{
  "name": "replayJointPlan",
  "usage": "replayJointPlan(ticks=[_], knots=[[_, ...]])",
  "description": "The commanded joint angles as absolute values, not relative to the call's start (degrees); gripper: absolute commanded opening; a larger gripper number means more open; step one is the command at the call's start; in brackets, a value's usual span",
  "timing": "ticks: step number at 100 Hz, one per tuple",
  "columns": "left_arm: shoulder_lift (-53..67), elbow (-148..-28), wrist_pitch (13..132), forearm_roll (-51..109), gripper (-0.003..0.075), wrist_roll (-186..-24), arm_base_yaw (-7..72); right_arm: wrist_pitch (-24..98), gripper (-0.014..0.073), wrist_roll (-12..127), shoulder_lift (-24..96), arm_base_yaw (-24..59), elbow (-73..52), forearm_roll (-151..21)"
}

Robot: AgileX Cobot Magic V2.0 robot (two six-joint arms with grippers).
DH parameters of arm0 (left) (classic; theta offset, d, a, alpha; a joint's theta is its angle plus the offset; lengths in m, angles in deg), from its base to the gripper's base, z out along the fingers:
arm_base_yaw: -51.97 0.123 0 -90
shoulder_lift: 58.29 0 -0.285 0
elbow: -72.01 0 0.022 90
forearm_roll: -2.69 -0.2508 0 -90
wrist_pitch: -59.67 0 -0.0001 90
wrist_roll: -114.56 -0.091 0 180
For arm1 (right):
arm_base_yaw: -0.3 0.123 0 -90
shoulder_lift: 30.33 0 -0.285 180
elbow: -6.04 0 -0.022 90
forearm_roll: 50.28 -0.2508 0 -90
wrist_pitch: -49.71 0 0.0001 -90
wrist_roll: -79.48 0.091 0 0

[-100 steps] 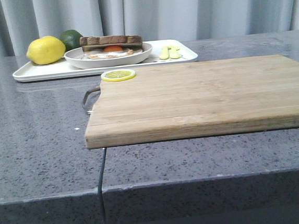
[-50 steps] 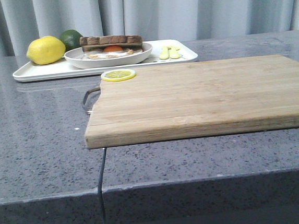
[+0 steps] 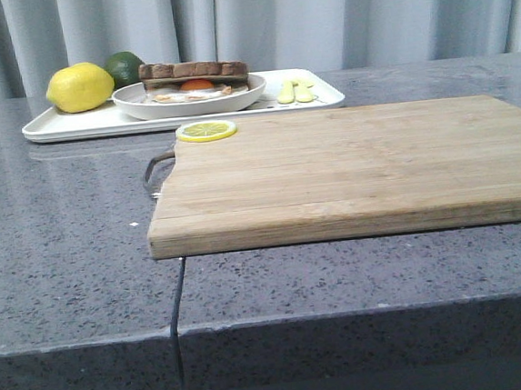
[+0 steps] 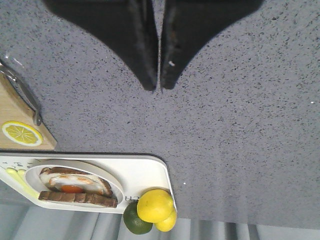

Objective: Place bread and move sandwich to tray

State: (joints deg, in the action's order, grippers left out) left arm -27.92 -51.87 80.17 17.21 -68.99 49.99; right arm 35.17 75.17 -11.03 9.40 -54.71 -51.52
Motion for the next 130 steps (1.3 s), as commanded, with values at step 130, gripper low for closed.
replayJointPlan(ticks=[130], knots=[[-52.7, -29.9, 65.2, 5.9, -0.0019, -68.5, 49.8, 39.7, -0.0116, 74.6, -10.6, 9.1, -53.1, -51.0]])
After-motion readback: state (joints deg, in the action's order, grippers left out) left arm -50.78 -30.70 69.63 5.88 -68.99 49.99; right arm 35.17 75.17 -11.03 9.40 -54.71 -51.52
